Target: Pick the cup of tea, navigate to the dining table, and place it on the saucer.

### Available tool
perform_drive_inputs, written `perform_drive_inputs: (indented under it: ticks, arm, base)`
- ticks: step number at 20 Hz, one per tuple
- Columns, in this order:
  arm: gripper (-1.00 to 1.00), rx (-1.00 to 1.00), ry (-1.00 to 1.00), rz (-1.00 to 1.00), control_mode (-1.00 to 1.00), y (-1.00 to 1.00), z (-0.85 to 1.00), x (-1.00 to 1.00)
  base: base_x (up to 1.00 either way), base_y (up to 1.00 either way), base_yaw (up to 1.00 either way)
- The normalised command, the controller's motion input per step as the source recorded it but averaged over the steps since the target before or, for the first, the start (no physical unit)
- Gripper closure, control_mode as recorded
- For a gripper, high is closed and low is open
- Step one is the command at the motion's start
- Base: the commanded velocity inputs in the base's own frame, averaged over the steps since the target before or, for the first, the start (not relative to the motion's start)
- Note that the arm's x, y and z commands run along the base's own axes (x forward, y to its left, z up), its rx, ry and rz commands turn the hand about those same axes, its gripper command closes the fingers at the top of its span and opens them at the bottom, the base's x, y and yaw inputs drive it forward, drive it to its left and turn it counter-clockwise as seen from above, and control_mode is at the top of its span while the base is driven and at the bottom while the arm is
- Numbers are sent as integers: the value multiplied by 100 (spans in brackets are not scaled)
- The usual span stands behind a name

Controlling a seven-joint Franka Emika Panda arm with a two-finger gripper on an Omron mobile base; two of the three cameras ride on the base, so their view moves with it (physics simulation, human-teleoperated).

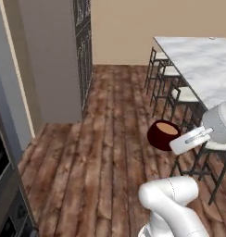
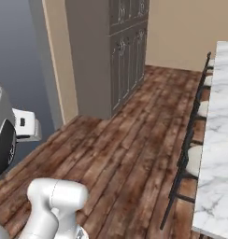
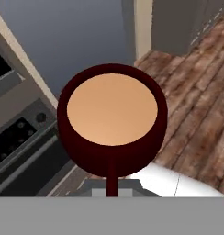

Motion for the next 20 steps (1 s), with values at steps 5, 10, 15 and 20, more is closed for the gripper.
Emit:
perform_drive_inputs:
  ticks: [5,10,15,20]
  arm:
    - [100,0,0,0,100,0,0,0]
    - [100,0,0,0,100,0,0,0]
    - [100,0,0,0,100,0,0,0]
    - [100,0,0,0,100,0,0,0]
  base:
    - [46,-1,-76]
    - [98,13,-57]
    - [81,6,-44]
    - [40,3,-21]
